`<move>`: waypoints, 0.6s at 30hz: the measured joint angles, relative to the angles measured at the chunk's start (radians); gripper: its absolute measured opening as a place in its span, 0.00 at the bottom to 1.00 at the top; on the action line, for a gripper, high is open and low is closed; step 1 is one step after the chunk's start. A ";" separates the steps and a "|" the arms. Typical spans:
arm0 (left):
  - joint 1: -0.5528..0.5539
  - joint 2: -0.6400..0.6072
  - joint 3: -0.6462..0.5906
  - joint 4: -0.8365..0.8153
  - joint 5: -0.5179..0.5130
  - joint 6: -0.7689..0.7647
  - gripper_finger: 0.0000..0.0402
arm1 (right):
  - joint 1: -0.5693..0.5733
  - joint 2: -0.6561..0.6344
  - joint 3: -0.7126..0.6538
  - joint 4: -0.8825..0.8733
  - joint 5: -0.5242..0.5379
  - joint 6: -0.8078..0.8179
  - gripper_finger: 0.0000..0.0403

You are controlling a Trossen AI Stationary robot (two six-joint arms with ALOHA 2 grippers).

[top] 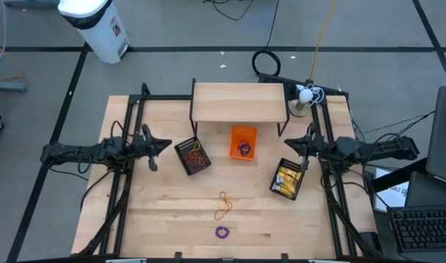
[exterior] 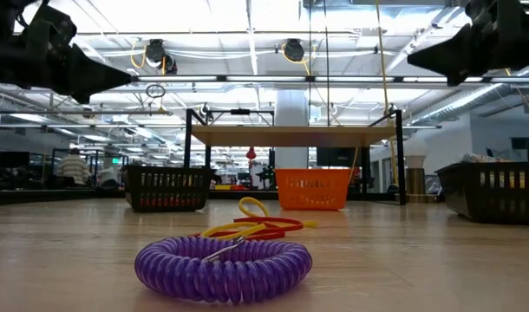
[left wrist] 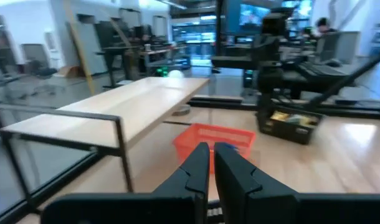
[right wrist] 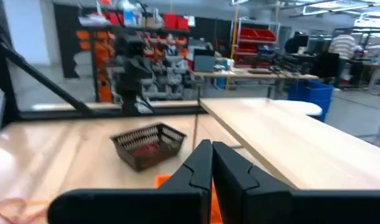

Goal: Pick & Place Office Desk Supplies
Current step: Put the yellow rubberband into the left black bin

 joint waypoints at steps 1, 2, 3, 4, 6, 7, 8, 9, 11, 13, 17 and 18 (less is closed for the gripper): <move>0.000 0.000 0.000 0.000 0.018 0.001 0.06 | 0.000 0.000 -0.009 0.005 0.000 -0.007 0.00; 0.000 0.000 0.000 0.000 0.037 0.002 0.06 | 0.000 0.000 -0.021 0.016 0.000 -0.016 0.00; 0.000 0.000 0.000 0.000 0.056 0.002 0.06 | 0.000 0.000 -0.033 0.023 0.000 -0.024 0.00; 0.000 0.000 0.000 0.000 0.070 0.001 0.06 | 0.000 0.000 -0.043 0.026 0.000 -0.027 0.00; 0.000 0.000 0.000 0.002 0.088 -0.016 0.06 | 0.000 0.000 -0.057 0.049 0.000 -0.031 0.00; 0.000 0.000 0.000 0.002 0.100 -0.027 0.06 | 0.000 0.000 -0.061 0.073 -0.001 -0.031 0.00; 0.000 0.000 0.000 0.002 0.113 -0.039 0.06 | 0.000 -0.001 -0.062 0.095 -0.003 -0.029 0.00; 0.000 0.000 0.000 0.003 0.126 -0.055 0.06 | 0.000 -0.001 -0.062 0.116 -0.004 -0.022 0.00; 0.000 0.000 0.000 0.005 0.137 -0.099 0.06 | 0.003 -0.001 -0.062 0.143 -0.007 -0.006 0.00; 0.000 0.000 0.002 -0.008 0.138 -0.131 0.06 | 0.008 -0.001 -0.062 0.133 -0.030 -0.007 0.00; 0.000 0.000 0.002 -0.074 0.131 -0.144 0.06 | 0.016 0.000 -0.063 0.051 -0.025 -0.005 0.00; 0.000 0.000 0.002 -0.080 0.127 -0.154 0.06 | 0.016 0.000 -0.064 0.052 -0.026 -0.007 0.00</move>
